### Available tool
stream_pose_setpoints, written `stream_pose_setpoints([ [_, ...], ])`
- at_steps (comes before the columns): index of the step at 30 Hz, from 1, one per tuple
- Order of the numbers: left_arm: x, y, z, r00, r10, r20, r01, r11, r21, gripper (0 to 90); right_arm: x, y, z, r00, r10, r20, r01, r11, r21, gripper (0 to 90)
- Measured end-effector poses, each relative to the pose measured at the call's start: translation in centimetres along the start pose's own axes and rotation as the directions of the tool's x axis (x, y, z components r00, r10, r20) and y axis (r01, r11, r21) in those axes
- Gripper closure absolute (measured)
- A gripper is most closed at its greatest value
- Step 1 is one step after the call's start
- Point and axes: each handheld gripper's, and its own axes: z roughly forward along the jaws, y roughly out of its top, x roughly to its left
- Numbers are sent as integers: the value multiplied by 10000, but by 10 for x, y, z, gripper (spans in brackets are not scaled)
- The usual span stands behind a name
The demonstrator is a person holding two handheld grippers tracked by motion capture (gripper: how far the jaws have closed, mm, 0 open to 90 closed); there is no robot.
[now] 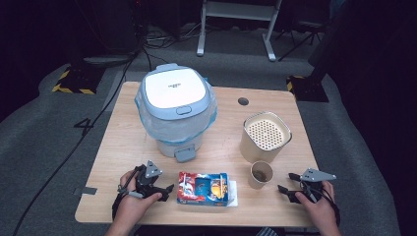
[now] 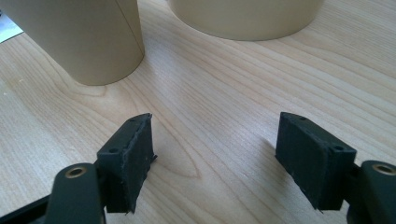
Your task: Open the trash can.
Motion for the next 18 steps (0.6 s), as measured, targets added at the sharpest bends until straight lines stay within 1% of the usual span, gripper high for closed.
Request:
stream_pose_setpoints([
  [2,0,0,0,10000,-25,5,25,10000,-23,55,0,0,0,10000,-1,1,1,10000,-1,281],
  [3,1,-1,-1,10000,-23,-71,22,9999,-136,80,0,0,0,10000,0,2,0,10000,-2,281],
  [4,3,-1,-2,10000,-61,-62,60,9997,-257,110,0,0,0,10000,-1,2,1,10000,-1,281],
  [5,3,-1,-3,9999,-99,-76,97,9996,-277,167,0,0,0,10000,-2,3,2,10000,-2,281],
  [6,3,-1,-3,9999,-99,-76,97,9996,-277,192,0,0,0,10000,-1,3,1,10000,-2,281],
  [9,9,-1,-8,9999,-35,-133,32,9998,-194,308,0,0,0,10000,-1,6,1,10000,3,281],
  [10,10,-1,-10,9999,-61,-87,59,9999,-136,329,0,0,0,10000,-3,5,3,10000,-3,280],
  [11,12,0,-12,9999,20,-141,-21,9999,-103,324,0,0,0,10000,2,5,-2,10000,-2,280],
  [12,13,0,-13,10000,16,-98,-18,9998,-180,332,0,0,0,10000,1,6,-1,10000,-4,280],
  [14,15,1,-19,9999,-62,148,67,9995,-317,362,0,0,0,10000,-17,12,17,10000,-14,277],
  [15,16,1,-21,9995,-138,269,148,9992,-364,363,0,0,0,10000,-20,5,20,10000,-10,276],
  [16,17,2,-24,9990,-131,438,150,9990,-431,371,0,0,0,10000,-31,-5,31,10000,-10,275],
  [17,18,3,-26,9990,-64,453,86,9987,-496,382,-1,0,1,10000,-42,-22,42,10000,-9,275],
  [18,19,4,-29,9984,-81,565,109,9986,-509,383,-1,0,1,10000,-50,-27,50,10000,0,274],
])
